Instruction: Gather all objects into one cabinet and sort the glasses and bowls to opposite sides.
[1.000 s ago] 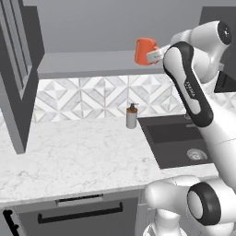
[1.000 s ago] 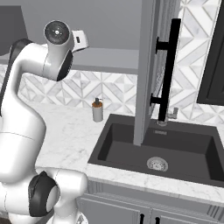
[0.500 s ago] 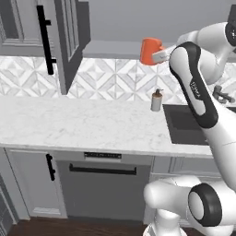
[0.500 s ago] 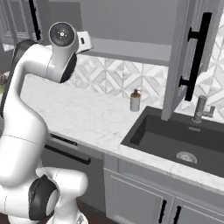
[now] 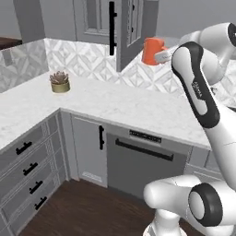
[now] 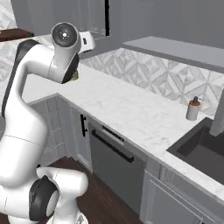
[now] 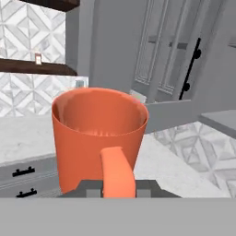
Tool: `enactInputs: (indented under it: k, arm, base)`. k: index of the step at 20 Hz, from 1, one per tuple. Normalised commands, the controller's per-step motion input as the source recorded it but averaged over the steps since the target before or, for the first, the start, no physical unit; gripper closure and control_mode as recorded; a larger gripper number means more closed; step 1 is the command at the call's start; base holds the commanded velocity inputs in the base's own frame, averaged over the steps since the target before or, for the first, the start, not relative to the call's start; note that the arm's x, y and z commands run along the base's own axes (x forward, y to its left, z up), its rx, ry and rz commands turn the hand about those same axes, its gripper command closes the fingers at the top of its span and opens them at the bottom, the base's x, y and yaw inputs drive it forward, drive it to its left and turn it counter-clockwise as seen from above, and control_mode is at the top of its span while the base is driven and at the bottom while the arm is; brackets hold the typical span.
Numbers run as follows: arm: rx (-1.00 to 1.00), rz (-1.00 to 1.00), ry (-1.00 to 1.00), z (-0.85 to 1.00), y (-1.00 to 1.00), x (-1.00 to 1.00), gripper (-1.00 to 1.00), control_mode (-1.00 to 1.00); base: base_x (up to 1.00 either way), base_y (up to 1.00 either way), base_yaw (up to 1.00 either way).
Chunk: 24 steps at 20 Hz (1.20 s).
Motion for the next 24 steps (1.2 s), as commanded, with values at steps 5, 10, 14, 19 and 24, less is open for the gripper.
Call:
enactInputs:
  k: [5,10,14,19,24]
  arm:
    - [0.00,0.00,0.00,0.00,0.00,0.00,1.00,1.00]
    - [0.00,0.00,0.00,0.00,0.00,0.00,1.00,1.00]
    - [0.00,0.00,0.00,0.00,0.00,0.00,1.00,1.00]
    - [0.00,0.00,0.00,0.00,0.00,0.00,1.00,1.00]
    - [0.00,0.00,0.00,0.00,0.00,0.00,1.00,1.00]
  base:
    - [-0.59,0.08,0.63]
    - [-0.53,0.22,0.70]
    - [-0.32,0.58,0.79]
    - [-0.22,0.62,0.79]
    - [0.00,1.00,0.62]
